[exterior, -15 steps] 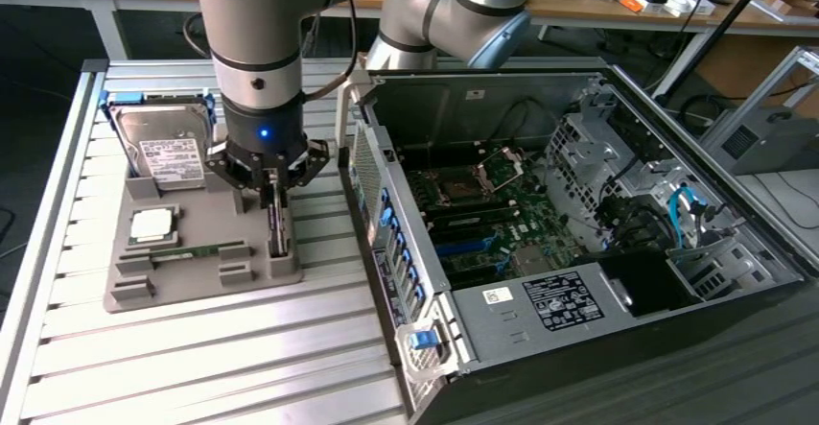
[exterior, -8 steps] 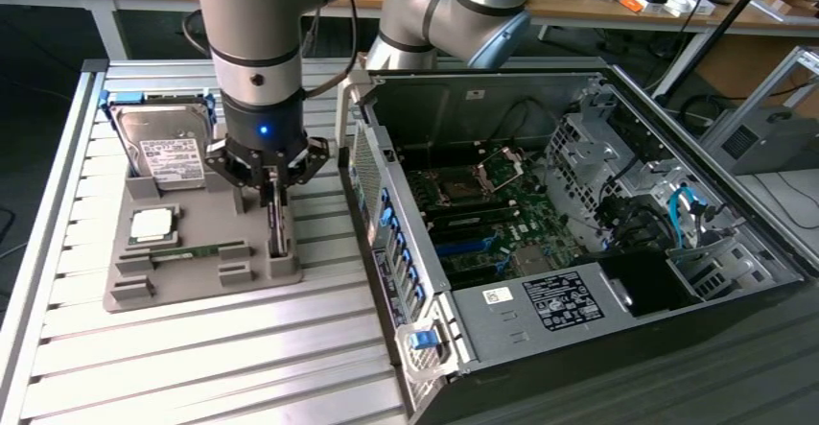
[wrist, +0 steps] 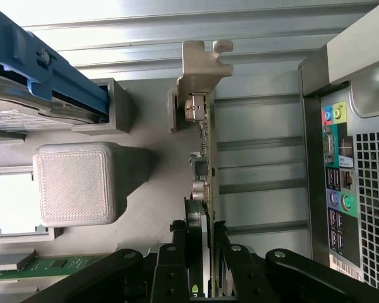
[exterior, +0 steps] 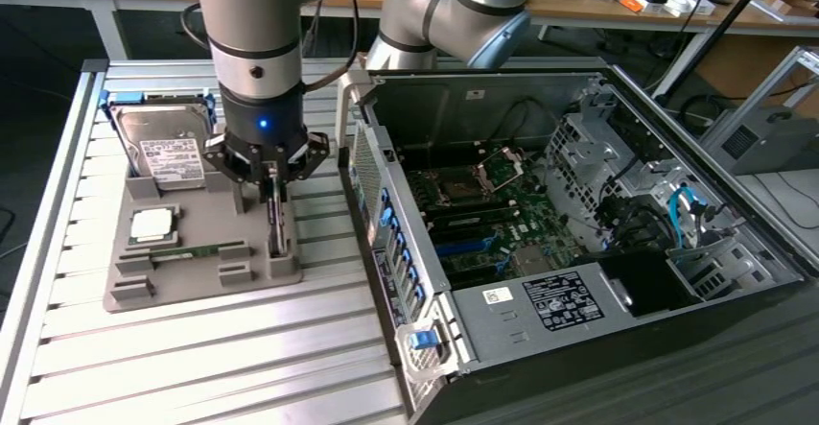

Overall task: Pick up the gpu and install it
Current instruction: 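Pick up the gpu and move the gpu toward the slot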

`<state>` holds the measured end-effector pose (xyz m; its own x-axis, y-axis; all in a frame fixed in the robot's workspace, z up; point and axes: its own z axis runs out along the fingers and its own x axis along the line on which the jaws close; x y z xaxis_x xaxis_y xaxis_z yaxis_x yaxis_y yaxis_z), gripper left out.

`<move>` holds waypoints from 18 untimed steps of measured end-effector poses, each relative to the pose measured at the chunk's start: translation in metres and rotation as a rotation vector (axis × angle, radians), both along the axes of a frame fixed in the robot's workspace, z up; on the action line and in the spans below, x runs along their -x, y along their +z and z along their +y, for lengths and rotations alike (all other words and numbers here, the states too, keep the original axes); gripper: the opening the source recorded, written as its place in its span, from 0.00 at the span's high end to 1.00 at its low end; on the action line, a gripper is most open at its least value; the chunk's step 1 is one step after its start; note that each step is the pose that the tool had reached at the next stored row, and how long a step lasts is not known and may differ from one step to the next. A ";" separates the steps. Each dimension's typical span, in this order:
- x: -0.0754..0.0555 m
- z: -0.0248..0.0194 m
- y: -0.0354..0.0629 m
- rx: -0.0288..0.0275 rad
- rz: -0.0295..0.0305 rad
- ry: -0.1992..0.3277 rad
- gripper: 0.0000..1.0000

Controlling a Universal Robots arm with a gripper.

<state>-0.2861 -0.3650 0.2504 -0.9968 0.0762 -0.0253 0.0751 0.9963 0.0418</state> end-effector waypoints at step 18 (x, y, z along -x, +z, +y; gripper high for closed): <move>0.000 0.0000 0.0098 -0.0001 -0.0002 0.000 0.73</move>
